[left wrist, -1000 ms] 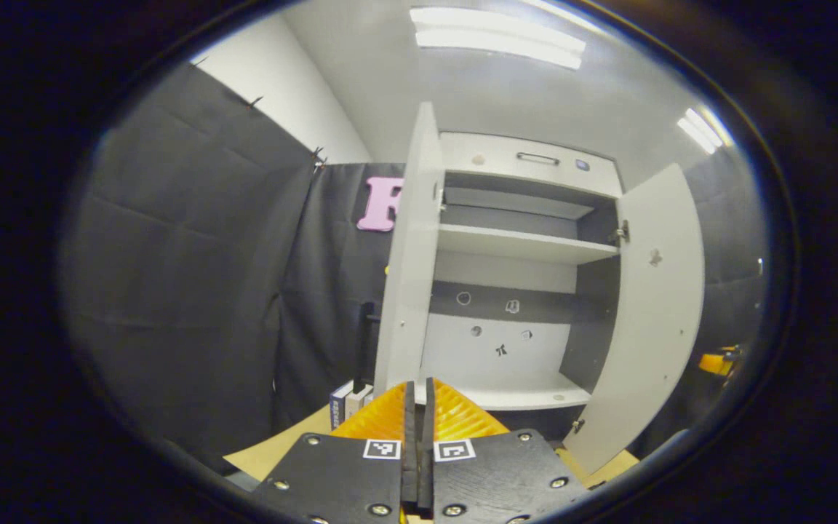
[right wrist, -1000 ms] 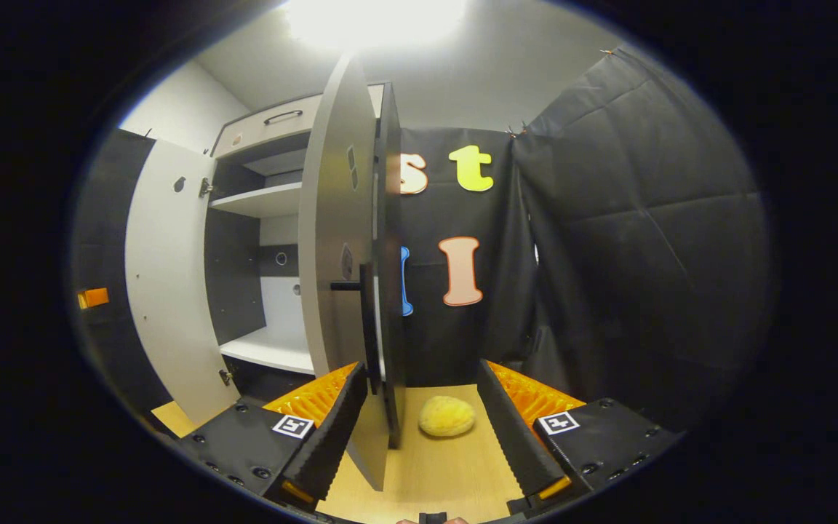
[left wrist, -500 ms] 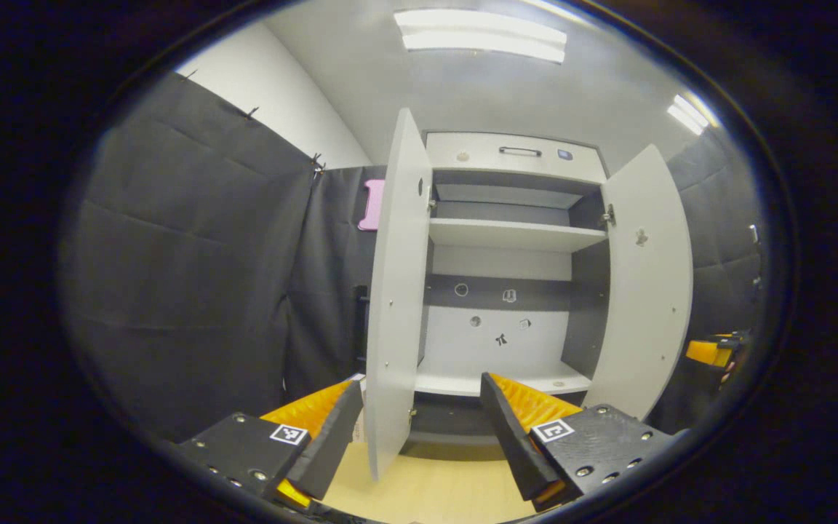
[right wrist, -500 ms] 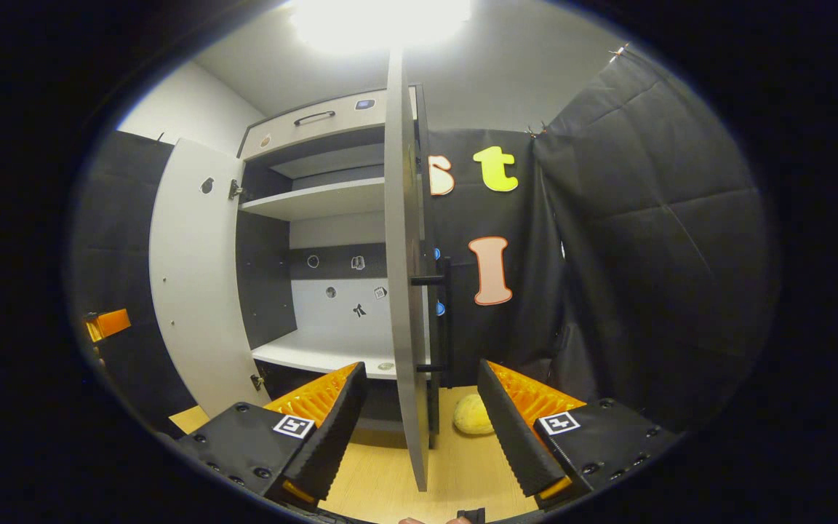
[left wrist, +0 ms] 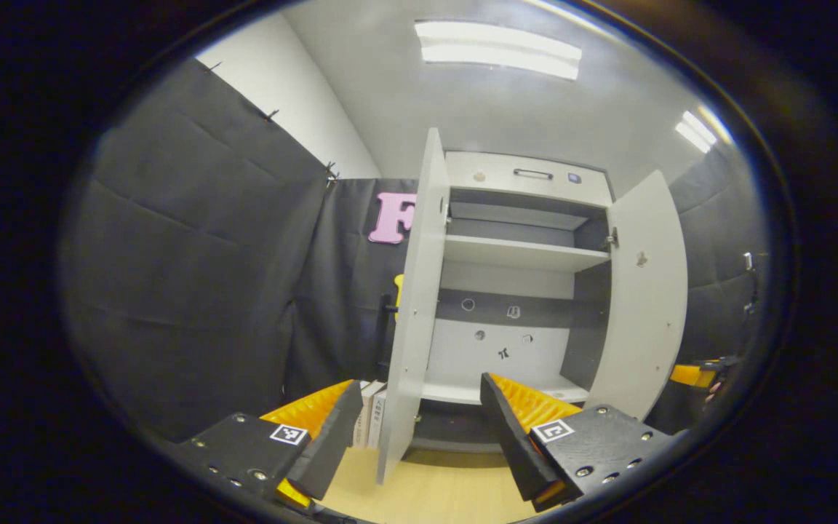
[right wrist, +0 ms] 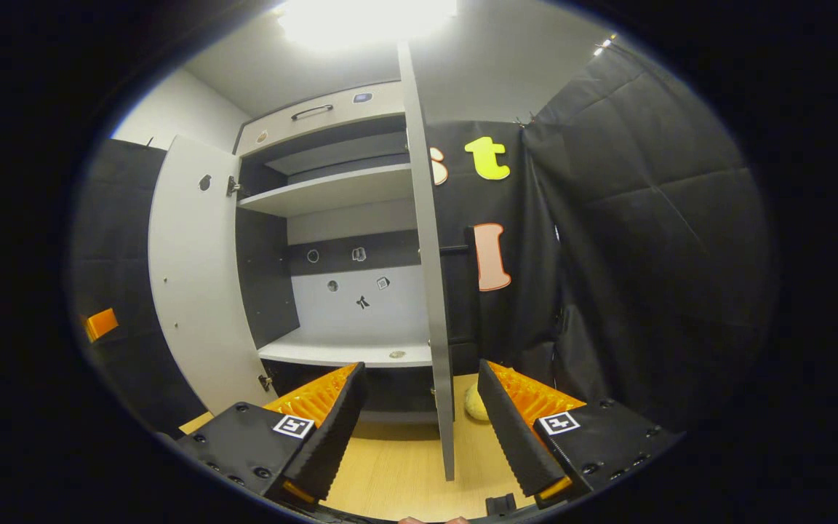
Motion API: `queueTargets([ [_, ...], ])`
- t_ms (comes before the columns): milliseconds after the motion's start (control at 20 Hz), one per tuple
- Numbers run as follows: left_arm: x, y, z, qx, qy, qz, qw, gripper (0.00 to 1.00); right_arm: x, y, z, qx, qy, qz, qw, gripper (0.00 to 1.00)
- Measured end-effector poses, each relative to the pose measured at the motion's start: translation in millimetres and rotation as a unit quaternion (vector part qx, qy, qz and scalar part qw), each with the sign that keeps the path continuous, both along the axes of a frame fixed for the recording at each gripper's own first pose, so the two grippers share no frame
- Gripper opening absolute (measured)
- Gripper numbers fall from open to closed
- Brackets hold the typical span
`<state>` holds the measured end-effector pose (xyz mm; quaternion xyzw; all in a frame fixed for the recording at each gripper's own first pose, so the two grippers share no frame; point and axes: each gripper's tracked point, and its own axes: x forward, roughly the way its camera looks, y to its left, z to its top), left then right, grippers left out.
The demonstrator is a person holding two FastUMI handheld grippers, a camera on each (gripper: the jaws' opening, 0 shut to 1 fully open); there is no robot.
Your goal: Open the right door of the double-door shoe cabinet with the right hand, and open the left door with the left hand.
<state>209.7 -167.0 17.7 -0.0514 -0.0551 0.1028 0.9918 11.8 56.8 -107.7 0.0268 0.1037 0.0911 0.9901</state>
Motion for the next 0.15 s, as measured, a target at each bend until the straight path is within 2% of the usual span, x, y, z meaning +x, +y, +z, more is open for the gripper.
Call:
queueTargets([
  [150,-2.7,-6.6,0.5,0.01,0.004,-0.001,1.0,0.96,1.7,3.5,0.2,-0.01,-0.004,-0.005,1.0,0.96],
])
